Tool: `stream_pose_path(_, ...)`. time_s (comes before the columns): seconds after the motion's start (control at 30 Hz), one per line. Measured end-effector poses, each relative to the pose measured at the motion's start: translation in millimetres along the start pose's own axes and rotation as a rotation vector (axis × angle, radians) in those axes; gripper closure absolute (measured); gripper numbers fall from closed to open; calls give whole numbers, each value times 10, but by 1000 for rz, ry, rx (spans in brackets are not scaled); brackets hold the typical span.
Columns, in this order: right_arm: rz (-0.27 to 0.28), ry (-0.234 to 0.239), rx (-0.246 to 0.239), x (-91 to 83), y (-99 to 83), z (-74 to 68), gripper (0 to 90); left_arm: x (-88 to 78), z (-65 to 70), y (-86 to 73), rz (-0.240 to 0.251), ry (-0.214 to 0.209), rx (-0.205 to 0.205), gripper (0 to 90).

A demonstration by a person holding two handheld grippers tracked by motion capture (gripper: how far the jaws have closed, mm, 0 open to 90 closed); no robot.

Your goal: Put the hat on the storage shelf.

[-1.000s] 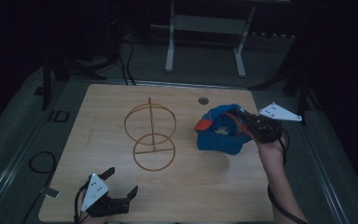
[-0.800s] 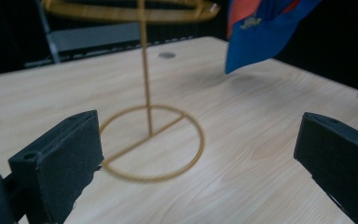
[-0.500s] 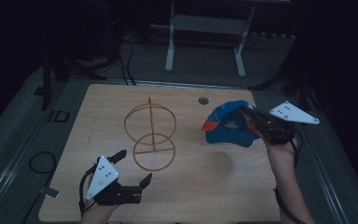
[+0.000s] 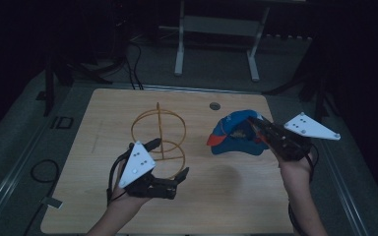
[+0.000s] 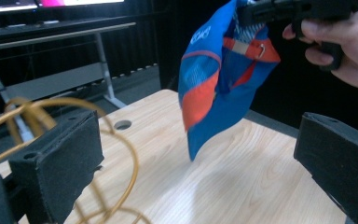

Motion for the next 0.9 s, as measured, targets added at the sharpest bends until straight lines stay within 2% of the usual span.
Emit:
stream_pose_path(0.13,-4,1,-7,-5,-16,-34,896,223,89,110,-3,-37,5,12)
stream_pose_path(0.4,3,18,-3,-43,-17,-78,896,630,288,196,-18,-63,56,36)
stream_pose_path(0.5,4,22,-8,-49,-6,-95,896,774,345,192,-13,-56,79,88)
stream_pose_path(0.6,0,29,-13,-43,-4,-121,896,932,361,195,-18,-20,102,149)
stream_pose_path(0.67,2,32,-18,-42,0,-138,895,1017,371,207,-14,-10,89,198)
stream_pose_path(0.73,3,30,-19,-46,3,-136,895,1096,377,206,-20,6,92,229)
stream_pose_path(0.8,7,31,-12,-52,8,-121,896,1168,370,190,-29,19,103,299)
stream_pose_path(0.9,6,27,-14,-61,12,-108,895,1220,364,183,-32,24,93,393)
Point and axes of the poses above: each handheld gripper's, and its own axes: x roughly forward along the jaws, y roughly out of its top, z roughly to its right, the point moved 9 cm from there along x, roughly forward along the jaws, and after that the axes turned 9 degrees about -x, right-handed, at the moved point
